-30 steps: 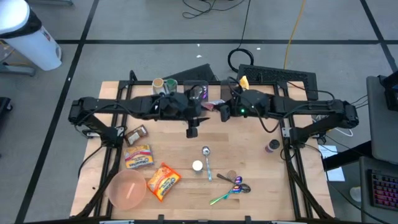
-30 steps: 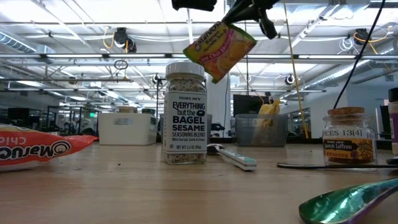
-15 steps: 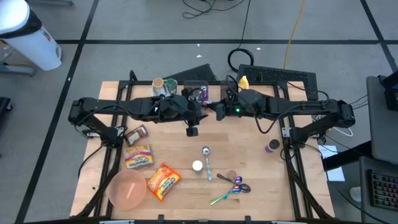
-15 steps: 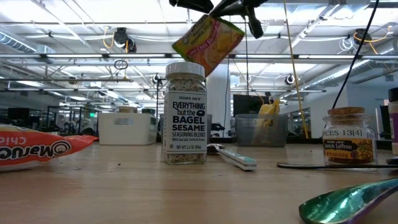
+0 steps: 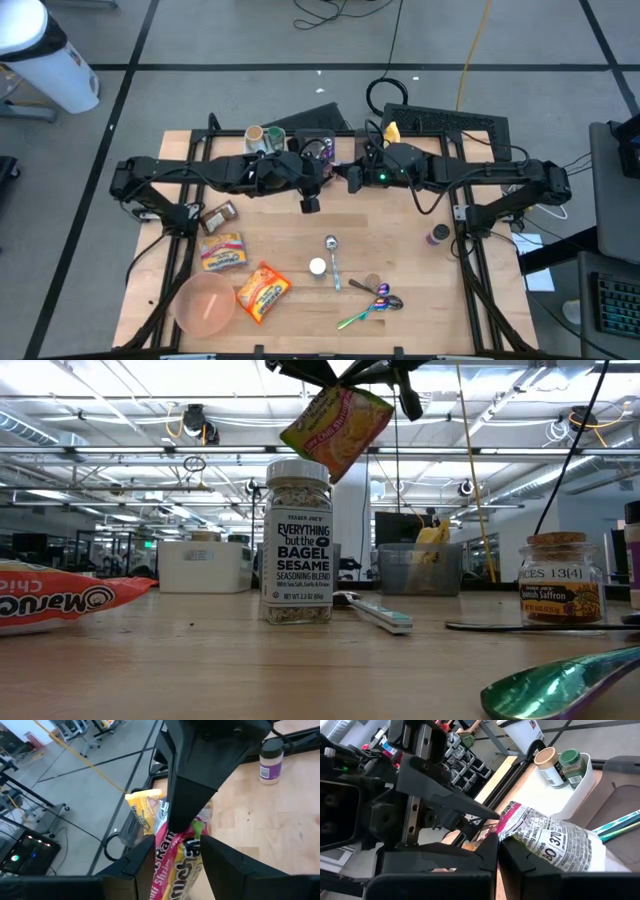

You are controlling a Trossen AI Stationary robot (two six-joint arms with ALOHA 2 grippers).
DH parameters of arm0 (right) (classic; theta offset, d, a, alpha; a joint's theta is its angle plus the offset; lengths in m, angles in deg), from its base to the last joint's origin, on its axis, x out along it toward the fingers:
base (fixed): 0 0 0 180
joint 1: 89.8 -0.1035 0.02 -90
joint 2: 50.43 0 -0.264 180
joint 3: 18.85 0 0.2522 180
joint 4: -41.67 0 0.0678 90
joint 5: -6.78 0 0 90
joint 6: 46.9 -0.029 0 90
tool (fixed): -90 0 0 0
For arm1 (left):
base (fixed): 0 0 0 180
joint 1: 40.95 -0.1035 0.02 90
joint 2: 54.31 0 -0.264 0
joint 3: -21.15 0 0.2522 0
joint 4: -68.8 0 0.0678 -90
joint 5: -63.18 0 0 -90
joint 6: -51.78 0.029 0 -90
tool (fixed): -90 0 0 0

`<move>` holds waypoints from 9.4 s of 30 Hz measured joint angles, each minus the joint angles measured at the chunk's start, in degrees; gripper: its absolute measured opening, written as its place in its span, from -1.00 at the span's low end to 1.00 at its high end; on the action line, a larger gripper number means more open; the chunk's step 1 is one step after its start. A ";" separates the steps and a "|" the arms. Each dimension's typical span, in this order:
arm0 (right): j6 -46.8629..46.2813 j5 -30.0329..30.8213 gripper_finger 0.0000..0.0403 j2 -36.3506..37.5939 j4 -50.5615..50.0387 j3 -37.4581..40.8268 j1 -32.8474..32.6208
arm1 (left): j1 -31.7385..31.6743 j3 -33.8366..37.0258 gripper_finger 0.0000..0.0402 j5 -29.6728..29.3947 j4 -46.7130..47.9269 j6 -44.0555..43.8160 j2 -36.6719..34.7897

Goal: Pick & Place Food Item
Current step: Put the green noodle pack into the right black bin

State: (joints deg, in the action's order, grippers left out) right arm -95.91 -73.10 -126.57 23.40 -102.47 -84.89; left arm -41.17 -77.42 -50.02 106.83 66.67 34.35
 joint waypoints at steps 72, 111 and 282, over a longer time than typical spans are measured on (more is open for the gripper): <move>8.19 -1.75 -0.19 0.02 13.01 -0.12 -0.02 | -0.99 0.06 -1.00 3.03 1.63 -1.57 -0.03; 26.17 -10.09 0.00 7.87 -12.38 -0.04 2.94 | -4.90 0.07 -1.00 8.80 2.48 -6.23 0.00; 17.16 -16.06 -1.00 1.38 1.25 23.85 41.27 | -17.02 0.04 -0.07 15.87 -9.53 -18.42 -10.00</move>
State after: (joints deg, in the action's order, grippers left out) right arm -78.75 -89.15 -125.19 24.65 -78.63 -43.63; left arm -58.19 -77.38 -34.15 97.30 48.25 24.36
